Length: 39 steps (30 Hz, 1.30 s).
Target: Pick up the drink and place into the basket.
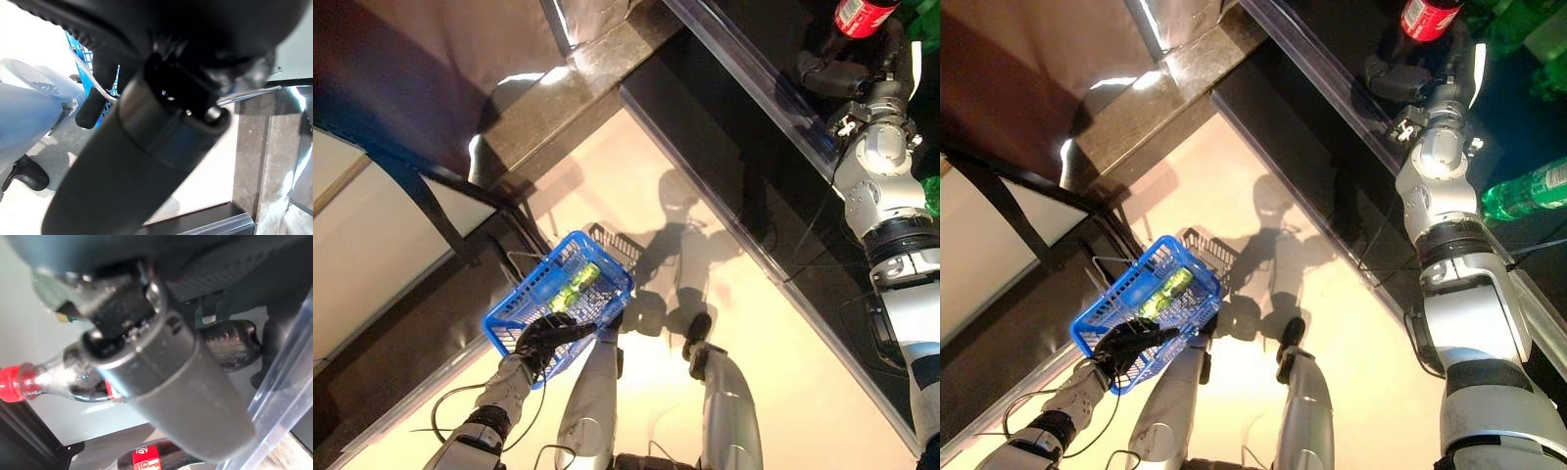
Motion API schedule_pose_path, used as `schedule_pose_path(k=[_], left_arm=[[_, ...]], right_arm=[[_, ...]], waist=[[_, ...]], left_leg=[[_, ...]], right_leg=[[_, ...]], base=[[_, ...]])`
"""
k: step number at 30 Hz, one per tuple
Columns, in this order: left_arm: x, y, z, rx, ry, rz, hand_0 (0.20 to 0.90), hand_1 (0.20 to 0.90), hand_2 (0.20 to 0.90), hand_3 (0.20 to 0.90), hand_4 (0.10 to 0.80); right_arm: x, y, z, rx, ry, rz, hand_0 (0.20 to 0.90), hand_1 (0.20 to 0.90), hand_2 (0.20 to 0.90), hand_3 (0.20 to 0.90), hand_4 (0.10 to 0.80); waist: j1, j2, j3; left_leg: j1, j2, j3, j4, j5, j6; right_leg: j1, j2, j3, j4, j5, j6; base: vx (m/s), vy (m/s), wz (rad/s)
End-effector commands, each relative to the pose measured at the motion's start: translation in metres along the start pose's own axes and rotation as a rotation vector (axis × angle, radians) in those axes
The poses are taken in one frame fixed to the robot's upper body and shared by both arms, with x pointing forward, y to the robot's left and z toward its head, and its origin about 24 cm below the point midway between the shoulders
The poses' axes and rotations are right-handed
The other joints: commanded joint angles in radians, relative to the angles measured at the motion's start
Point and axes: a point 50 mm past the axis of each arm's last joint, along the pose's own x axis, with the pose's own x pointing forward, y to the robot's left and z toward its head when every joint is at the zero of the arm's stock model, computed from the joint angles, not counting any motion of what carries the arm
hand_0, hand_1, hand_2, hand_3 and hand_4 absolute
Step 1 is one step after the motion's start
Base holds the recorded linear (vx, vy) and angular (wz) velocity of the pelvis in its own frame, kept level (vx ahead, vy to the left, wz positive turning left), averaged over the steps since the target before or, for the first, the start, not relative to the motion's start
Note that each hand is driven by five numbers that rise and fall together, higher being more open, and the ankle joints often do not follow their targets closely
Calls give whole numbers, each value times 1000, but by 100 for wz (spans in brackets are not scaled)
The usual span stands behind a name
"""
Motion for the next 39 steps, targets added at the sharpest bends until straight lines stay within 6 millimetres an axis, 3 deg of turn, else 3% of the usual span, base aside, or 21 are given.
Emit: schedule_pose_path(k=[1,14,25,26,27,39], left_arm=[[-16,15,-12,43,-4,-27,300,300,300,200,100],[-18,14,-12,43,-8,-43,300,300,300,200,100],[-20,21,-7,30,-23,-28,300,300,300,200,100],[-20,22,-7,32,-24,-28,300,300,300,200,100],[-21,22,-7,34,-24,-27,300,300,300,200,100],[-21,23,-4,35,-31,-41,300,300,300,200,100]], right_arm=[[16,-8,106,64,-330,-24,900,900,900,900,800],[16,-4,110,141,-340,0,900,900,900,900,800],[18,-4,116,184,-345,-8,900,900,900,900,800],[18,-3,116,189,-344,-5,580,580,580,527,427],[18,-3,116,194,-340,-3,300,300,300,200,100],[19,-6,121,229,-340,-14,300,300,300,200,100]], waist=[[0,42,-23],[5,57,-18],[12,65,-18],[13,66,-18],[13,65,-18],[15,64,-18]], left_leg=[[-3,-18,-8,68,-87,52],[-24,-26,-7,78,-90,57],[-24,-14,9,50,-71,53],[-25,-14,10,49,-69,53],[-27,-13,11,48,-67,52],[-30,-5,20,26,-55,51]], right_leg=[[62,-40,-13,-97,24,64],[40,-46,-10,-84,22,61],[35,-47,-20,-91,26,68],[34,-47,-21,-91,27,69],[33,-46,-21,-92,28,69],[29,-43,-29,-100,33,73]], base=[[39,4,3],[15,-2,0],[0,0,0],[0,0,0],[0,0,0],[-10,1,4]])
